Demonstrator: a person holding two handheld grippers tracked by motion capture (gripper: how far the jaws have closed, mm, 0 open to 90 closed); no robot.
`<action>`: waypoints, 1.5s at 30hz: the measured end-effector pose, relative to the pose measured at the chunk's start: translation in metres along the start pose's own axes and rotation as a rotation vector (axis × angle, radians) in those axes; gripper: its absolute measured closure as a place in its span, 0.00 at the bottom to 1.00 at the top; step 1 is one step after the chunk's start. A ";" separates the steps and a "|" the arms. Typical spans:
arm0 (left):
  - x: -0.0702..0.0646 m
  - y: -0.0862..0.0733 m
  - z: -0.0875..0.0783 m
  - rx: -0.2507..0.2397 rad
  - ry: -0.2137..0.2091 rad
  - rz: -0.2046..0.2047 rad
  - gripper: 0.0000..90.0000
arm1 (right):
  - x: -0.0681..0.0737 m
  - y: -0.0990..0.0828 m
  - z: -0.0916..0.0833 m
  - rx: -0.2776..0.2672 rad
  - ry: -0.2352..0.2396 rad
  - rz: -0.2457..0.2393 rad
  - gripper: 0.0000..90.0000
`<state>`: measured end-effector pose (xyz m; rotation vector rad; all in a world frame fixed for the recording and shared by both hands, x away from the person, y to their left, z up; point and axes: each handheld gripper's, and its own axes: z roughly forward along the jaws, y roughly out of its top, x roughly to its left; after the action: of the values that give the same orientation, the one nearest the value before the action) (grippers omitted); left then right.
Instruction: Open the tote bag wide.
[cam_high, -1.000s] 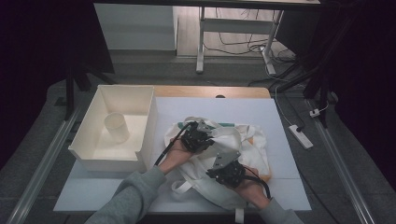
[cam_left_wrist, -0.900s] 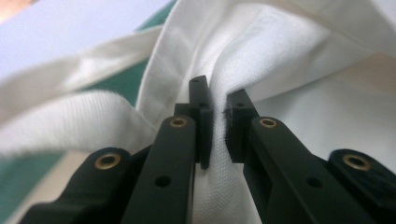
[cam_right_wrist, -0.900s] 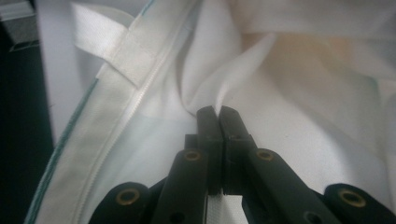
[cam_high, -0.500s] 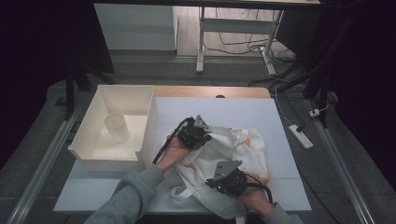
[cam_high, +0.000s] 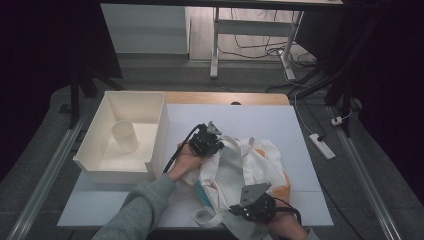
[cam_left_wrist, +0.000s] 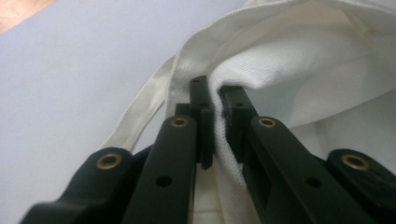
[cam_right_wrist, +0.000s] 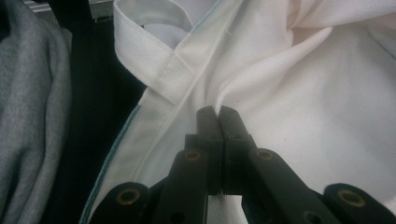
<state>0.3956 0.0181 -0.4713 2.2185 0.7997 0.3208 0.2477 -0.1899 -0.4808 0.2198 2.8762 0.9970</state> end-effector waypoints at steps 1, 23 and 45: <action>0.000 0.000 0.000 0.000 -0.001 0.000 0.94 | 0.000 0.000 0.000 -0.011 -0.007 0.005 0.98; -0.005 -0.003 0.001 0.008 -0.027 0.014 0.94 | -0.022 0.001 -0.031 -0.133 -0.520 0.248 0.39; -0.007 -0.004 0.002 0.011 -0.045 0.033 0.93 | -0.040 -0.015 -0.053 0.018 -0.740 0.259 0.99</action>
<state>0.3893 0.0152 -0.4756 2.2433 0.7433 0.2814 0.2781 -0.2404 -0.4471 0.7898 2.2077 0.7105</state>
